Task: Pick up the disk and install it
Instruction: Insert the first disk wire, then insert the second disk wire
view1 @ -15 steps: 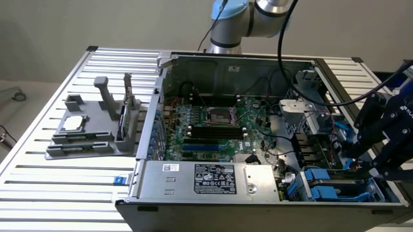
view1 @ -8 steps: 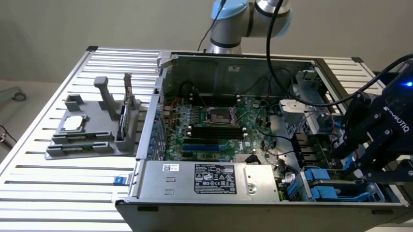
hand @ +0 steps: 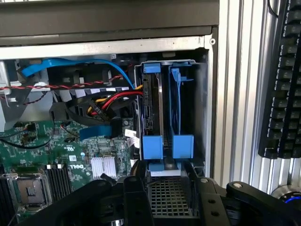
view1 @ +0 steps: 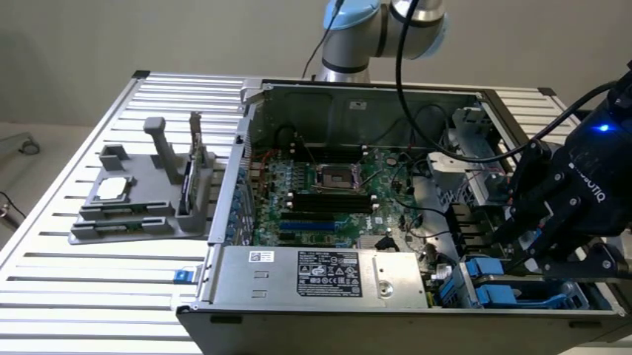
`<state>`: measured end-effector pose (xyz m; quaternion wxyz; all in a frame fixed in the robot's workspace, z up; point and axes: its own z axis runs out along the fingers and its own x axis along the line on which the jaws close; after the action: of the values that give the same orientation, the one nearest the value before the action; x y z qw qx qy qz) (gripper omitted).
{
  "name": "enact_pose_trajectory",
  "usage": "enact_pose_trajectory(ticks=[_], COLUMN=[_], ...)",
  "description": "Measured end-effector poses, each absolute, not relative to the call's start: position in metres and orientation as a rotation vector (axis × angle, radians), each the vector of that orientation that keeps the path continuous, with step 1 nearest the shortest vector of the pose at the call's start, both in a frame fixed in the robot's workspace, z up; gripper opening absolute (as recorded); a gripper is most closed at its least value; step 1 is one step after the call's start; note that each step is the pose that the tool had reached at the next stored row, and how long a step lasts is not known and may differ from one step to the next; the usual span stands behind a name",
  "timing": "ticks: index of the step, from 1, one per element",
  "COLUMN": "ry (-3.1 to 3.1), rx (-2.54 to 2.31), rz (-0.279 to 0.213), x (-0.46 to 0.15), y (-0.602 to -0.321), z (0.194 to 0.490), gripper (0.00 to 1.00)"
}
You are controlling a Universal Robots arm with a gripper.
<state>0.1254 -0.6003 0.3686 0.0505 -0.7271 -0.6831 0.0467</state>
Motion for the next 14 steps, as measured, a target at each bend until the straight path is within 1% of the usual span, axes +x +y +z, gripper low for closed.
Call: enact_pose_trajectory(ticks=[14], ry=[-2.08], rx=[-2.214], rz=[0.142], x=[0.1254], y=[-0.599], z=[0.3687], gripper=[0.43])
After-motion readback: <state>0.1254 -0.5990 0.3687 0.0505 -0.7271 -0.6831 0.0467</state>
